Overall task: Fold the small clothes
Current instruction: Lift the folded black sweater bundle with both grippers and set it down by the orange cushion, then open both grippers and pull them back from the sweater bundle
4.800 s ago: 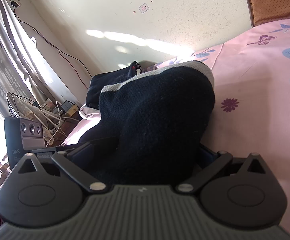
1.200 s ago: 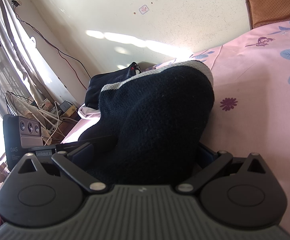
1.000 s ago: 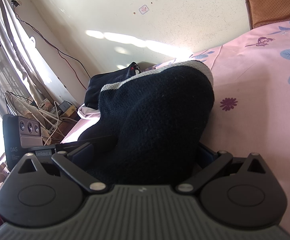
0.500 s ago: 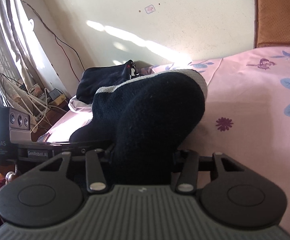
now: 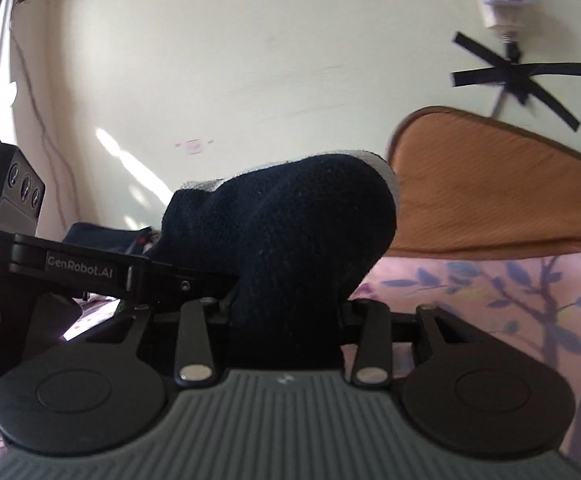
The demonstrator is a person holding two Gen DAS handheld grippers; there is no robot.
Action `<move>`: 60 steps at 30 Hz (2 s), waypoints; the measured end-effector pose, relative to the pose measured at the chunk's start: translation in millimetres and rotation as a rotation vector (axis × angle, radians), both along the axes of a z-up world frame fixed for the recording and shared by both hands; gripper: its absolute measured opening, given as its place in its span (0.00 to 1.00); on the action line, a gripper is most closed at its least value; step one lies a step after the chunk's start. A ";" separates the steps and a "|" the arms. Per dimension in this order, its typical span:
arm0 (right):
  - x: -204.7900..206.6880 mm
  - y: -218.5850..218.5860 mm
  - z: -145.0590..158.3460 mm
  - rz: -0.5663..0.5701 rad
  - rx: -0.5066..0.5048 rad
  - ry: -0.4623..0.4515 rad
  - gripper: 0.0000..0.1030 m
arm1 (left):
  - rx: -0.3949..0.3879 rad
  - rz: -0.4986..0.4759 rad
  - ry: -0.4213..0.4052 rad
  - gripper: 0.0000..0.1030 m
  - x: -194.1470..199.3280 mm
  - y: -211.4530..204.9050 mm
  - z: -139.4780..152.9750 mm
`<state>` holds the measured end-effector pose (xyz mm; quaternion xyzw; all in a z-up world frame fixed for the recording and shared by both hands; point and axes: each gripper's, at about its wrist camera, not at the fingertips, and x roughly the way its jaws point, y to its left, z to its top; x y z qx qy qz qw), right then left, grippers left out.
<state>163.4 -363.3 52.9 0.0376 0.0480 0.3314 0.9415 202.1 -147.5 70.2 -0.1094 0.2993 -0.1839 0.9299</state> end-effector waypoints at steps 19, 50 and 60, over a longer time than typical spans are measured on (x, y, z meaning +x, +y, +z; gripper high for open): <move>121.0 -106.2 -34.1 -0.512 -0.014 0.068 0.78 | -0.044 -0.017 0.147 1.00 134.4 -110.9 -78.5; -50.5 -36.1 -79.5 -0.603 0.114 0.102 1.00 | 0.379 0.244 -0.004 1.00 -73.3 -38.8 -72.6; -54.7 -38.3 -81.4 -0.625 0.124 0.086 1.00 | 0.414 0.242 -0.013 1.00 -73.6 -43.8 -72.5</move>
